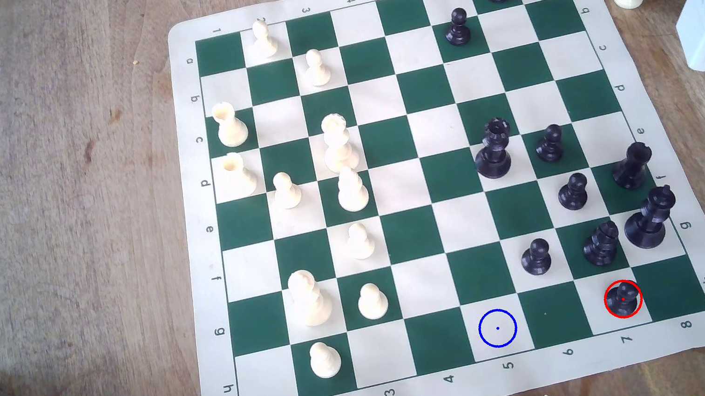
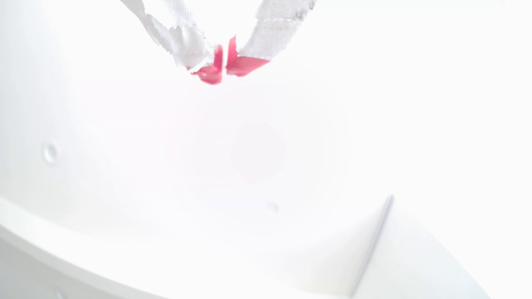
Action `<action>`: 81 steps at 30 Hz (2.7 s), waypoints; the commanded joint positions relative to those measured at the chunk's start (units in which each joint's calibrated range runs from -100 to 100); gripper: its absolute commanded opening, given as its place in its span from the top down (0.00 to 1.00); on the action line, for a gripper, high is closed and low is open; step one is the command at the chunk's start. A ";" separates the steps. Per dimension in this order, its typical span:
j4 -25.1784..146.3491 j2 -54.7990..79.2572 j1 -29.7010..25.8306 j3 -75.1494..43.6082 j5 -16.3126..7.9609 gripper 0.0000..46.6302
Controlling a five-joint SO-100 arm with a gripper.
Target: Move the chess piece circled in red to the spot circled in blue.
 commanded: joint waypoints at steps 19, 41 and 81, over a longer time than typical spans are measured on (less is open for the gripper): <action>6.76 -0.11 -3.04 0.90 -0.34 0.97; 144.27 27.05 -30.89 -47.87 -3.03 0.99; 152.62 85.29 -47.94 -68.45 -3.71 0.74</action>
